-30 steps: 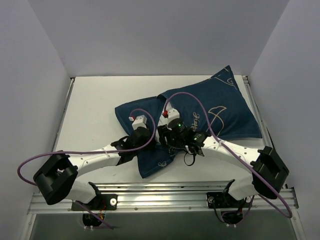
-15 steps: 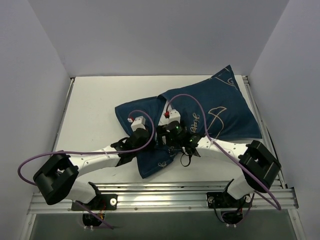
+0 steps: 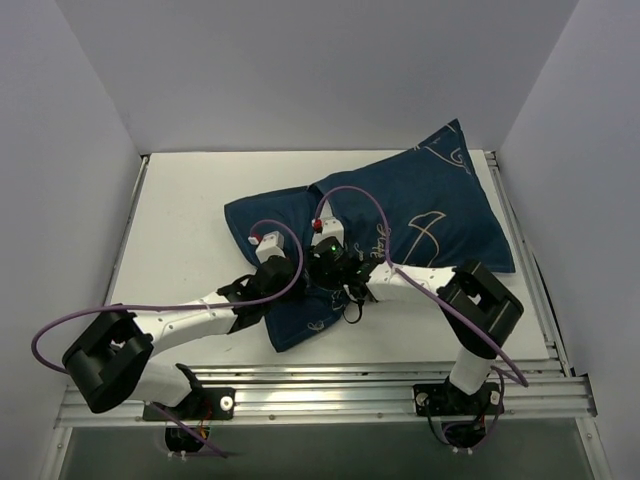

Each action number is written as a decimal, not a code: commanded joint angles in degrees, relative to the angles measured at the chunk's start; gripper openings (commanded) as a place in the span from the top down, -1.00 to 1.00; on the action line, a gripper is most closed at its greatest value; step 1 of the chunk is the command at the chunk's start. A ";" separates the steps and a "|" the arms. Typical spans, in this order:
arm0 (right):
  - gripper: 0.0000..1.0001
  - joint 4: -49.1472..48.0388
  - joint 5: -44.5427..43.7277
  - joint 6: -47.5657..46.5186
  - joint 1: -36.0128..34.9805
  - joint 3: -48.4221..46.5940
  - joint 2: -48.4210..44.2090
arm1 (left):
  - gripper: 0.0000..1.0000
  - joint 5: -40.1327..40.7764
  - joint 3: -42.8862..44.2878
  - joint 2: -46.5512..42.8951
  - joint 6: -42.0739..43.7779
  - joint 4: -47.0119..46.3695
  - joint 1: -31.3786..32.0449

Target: Remove the pillowcase from the pillow

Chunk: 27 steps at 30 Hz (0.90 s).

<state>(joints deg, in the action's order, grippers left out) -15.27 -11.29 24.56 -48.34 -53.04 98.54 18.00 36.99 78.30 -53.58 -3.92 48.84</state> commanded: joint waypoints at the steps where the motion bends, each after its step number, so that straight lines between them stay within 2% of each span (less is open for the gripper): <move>1: 0.40 11.75 -5.06 0.14 2.28 1.97 6.93 | 0.95 -3.85 -1.40 -1.31 -0.20 9.37 0.99; 2: 0.88 11.75 -4.97 0.32 2.37 1.62 6.67 | 0.95 -4.46 -1.48 -1.83 -0.99 9.55 1.08; 3: 1.00 11.75 -4.80 0.58 2.80 1.18 6.32 | 0.95 -4.73 -1.66 -3.14 -1.35 9.72 1.43; 15: 1.00 3.32 -1.98 8.84 10.01 -5.84 -8.00 | 0.95 -5.61 -2.54 -6.15 -5.65 12.45 5.83; 19: 1.00 -0.19 -2.60 10.60 12.38 -8.31 -10.12 | 0.95 -5.78 -2.45 -4.92 -6.80 12.54 7.41; 22: 1.00 -2.04 0.91 12.62 14.67 -10.33 -11.26 | 0.95 -5.08 -2.45 -3.86 -7.85 13.33 7.67; 25: 1.00 -2.22 2.67 13.85 17.22 -12.79 -12.23 | 0.95 -5.17 -2.28 -3.33 -8.03 13.85 7.67; 27: 1.00 -0.13 0.50 13.68 18.89 -15.33 -11.88 | 0.95 -5.87 -2.19 -3.24 -7.85 13.77 7.85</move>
<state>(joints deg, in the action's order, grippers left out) -3.79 3.88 36.56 -37.08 -59.70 91.29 19.14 37.17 73.84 -61.91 -4.93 53.71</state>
